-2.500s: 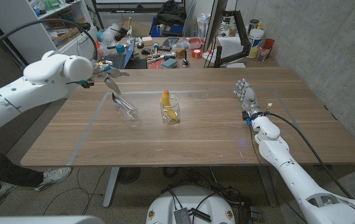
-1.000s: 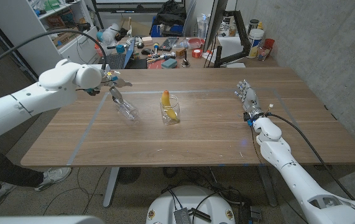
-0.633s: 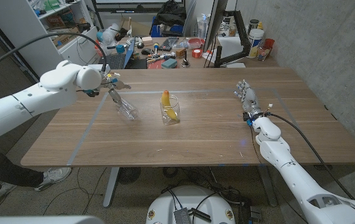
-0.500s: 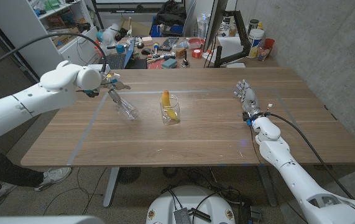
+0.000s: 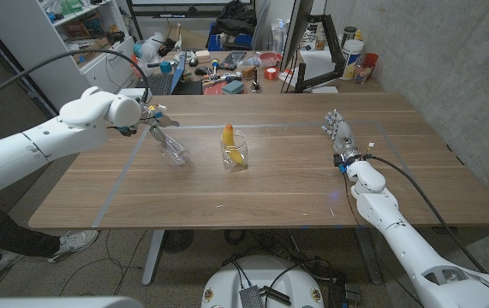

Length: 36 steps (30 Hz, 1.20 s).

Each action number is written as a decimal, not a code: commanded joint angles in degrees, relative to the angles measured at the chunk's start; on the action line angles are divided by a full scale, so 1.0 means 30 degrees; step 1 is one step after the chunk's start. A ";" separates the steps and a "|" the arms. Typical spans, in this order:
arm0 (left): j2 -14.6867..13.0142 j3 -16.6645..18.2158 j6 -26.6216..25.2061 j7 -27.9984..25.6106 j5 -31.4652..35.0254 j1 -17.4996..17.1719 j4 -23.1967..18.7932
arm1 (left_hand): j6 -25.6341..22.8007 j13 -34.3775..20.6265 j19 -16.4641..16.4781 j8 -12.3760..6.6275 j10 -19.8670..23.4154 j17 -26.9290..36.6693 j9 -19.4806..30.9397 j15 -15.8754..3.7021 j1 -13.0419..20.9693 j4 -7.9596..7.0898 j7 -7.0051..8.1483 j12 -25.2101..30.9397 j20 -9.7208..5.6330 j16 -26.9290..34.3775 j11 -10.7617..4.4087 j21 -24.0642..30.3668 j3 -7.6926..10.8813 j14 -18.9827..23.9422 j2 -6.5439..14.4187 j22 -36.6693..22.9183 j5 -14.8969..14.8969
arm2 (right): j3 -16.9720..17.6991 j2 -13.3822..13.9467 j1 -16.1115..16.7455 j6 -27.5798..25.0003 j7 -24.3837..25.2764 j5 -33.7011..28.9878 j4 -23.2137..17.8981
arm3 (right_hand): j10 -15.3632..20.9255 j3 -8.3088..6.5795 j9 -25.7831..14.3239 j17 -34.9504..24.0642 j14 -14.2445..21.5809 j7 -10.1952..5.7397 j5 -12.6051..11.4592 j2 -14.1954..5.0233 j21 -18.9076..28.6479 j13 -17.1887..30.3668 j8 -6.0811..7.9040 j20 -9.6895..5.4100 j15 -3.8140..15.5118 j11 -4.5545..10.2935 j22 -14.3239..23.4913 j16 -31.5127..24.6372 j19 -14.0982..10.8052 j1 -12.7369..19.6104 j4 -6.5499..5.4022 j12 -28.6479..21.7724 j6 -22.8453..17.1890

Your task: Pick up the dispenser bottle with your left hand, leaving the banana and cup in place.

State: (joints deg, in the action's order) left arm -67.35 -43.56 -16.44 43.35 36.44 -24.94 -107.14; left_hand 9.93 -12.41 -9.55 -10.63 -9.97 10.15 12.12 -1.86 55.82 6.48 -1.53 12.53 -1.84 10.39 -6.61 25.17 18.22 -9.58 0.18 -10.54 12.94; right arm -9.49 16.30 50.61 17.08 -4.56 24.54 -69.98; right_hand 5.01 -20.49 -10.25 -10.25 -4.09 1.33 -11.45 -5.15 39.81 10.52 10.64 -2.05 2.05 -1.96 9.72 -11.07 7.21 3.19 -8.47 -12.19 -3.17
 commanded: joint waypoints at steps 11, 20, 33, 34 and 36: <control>0.0935 -0.0835 0.0643 0.0429 0.1016 0.0651 0.0855 | 0.9565 -0.0048 -0.2964 -0.0178 -0.5860 0.0053 0.0102 -0.0022 0.0160 -0.0027 -0.0075 0.0255 -0.1604 0.0104 0.0060 -0.0176 -0.0201 -0.5240 0.0202 -0.0053 0.0139 | 0.0172 0.0030 0.0135 0.0075 -0.0013 0.0139 0.0136 | 0.0036 0.0143 -0.0107 -0.0024 -0.0019 0.0087 -0.0106 -0.1405 -0.0132 0.0033 0.0082 -0.2011 0.0246 -0.0025 0.0113 -0.0026 -0.0150 -0.0115 -0.0002 0.0005 -0.0134; 0.1221 -0.0982 0.0646 0.0695 0.1236 0.0819 0.0987 | 0.9358 -0.0051 -0.2890 -0.0263 -0.5762 0.0051 0.0106 -0.0038 0.0186 -0.0026 -0.0052 0.0324 -0.1605 0.0128 0.0089 -0.0216 -0.0312 -0.5180 0.0197 -0.0055 0.0152 | 0.0293 0.0071 0.0207 0.0124 -0.0045 0.0253 0.0186 | 0.0072 0.0162 -0.0107 -0.0027 -0.0016 0.0093 -0.0110 -0.1410 -0.0180 0.0033 0.0077 -0.2006 0.0248 -0.0028 0.0114 -0.0026 -0.0170 -0.0121 -0.0009 -0.0008 -0.0121; 0.1578 -0.1369 0.0784 0.1292 0.1726 0.1029 0.1016 | 0.9314 -0.0052 -0.2819 -0.0277 -0.5717 0.0055 0.0107 0.0008 0.0215 -0.0015 -0.0107 0.0373 -0.1554 0.0132 0.0184 -0.0276 -0.0472 -0.5141 0.0141 -0.0057 0.0184 | 0.0448 0.0116 0.0405 0.0195 -0.0062 0.0411 0.0101 | 0.0061 0.0189 -0.0107 -0.0029 -0.0012 0.0092 -0.0112 -0.1418 -0.0257 0.0034 0.0079 -0.2000 0.0260 -0.0042 0.0117 -0.0026 -0.0188 -0.0128 -0.0018 -0.0001 -0.0127; 0.1616 -0.1387 0.0791 0.1411 0.1700 0.1065 0.1037 | 0.9335 -0.0052 -0.2795 -0.0269 -0.5724 0.0055 0.0107 -0.0016 0.0220 -0.0012 -0.0046 0.0373 -0.1605 0.0131 0.0123 -0.0277 -0.0489 -0.5141 0.0132 -0.0057 0.0188 | 0.0463 0.0116 0.0422 0.0203 -0.0056 0.0425 0.0087 | 0.0058 0.0193 -0.0107 -0.0029 -0.0014 0.0088 -0.0112 -0.1416 -0.0265 0.0034 0.0080 -0.1994 0.0258 -0.0020 0.0117 -0.0025 -0.0190 -0.0129 -0.0018 0.0001 -0.0128; 0.1638 -0.1417 0.0805 0.1486 0.1740 0.1088 0.1028 | 0.9352 -0.0052 -0.2786 -0.0262 -0.5732 0.0056 0.0107 -0.0120 0.0243 -0.0003 0.0075 0.0372 -0.1728 0.0123 0.0011 -0.0292 -0.0508 -0.5162 0.0133 -0.0057 0.0196 | 0.0488 0.0134 0.0454 0.0205 -0.0055 0.0444 0.0051 | 0.0060 0.0197 -0.0107 -0.0028 -0.0013 0.0089 -0.0113 -0.1415 -0.0279 0.0034 0.0082 -0.1992 0.0246 -0.0026 0.0118 -0.0025 -0.0191 -0.0128 -0.0017 0.0001 -0.0133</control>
State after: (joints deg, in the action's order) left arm -63.28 -47.02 -14.33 46.33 40.80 -22.23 -104.25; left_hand 9.93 -12.40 -9.55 -11.25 -9.68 10.15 12.11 -1.86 56.04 6.42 -1.52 13.42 -1.84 10.38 -6.31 24.34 16.86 -9.58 0.40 -10.53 13.15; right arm -8.44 16.55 51.49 17.48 -4.72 25.50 -69.56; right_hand 5.01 -20.00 -10.25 -10.28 -4.10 1.33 -11.45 -5.15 39.37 10.52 10.64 -2.05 2.05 -1.96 9.99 -11.07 6.80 3.19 -8.46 -12.19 -3.17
